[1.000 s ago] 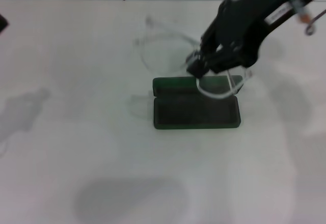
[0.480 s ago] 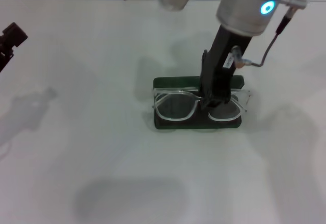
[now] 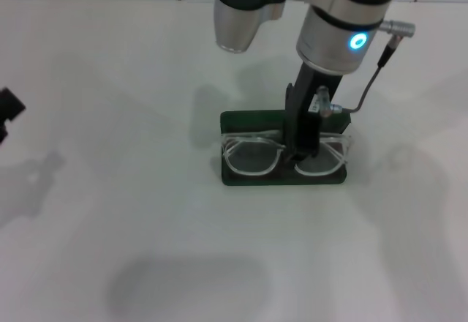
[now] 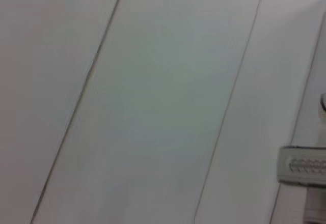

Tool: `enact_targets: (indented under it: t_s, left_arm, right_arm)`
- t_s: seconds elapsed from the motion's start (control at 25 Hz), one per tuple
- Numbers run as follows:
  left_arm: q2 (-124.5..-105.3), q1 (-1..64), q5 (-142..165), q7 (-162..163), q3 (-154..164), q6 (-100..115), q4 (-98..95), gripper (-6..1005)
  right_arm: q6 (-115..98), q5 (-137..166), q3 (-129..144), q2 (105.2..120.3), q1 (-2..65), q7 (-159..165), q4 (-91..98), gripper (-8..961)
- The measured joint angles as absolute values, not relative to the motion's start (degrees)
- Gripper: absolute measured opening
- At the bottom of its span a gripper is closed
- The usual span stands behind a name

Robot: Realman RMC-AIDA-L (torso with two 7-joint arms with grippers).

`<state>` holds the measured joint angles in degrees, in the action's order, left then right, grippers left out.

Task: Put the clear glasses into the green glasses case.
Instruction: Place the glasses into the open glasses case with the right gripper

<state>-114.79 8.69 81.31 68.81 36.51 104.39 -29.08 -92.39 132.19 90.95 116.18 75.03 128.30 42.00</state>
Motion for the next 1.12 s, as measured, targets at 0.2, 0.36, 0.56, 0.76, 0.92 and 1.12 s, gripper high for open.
enact_targets:
  t_s: [0.2,0.36,0.56,0.76,0.92,1.12]
  left_arm:
    - [-114.16,7.8,82.5,71.8,36.6,105.8,-32.6,74]
    - [-113.95,7.9,82.6,72.4,36.5,106.2,-33.1,75]
    - [-114.37,7.7,82.8,68.7,36.5,106.2,-32.8,75]
    - [-114.52,7.6,84.4,65.9,36.8,106.3,-32.7,76]
    - [-114.91,8.0,86.3,63.9,36.8,106.2,-32.5,76]
    - [-115.44,7.8,86.6,62.6,36.8,106.1,-32.3,77]
  right_arm:
    - [-90.1,130.5,94.1,116.18,73.8,128.7,41.7,154]
    - [-89.0,130.3,95.3,116.18,73.4,128.6,41.7,155]
    - [-87.9,130.7,97.8,116.19,73.3,128.6,42.0,158]
    - [-86.8,130.6,100.4,116.19,73.3,128.7,42.5,160]
    - [-85.7,130.8,100.8,116.19,73.3,128.9,43.0,161]
    - [-83.9,130.8,101.9,116.19,73.3,129.0,43.0,164]
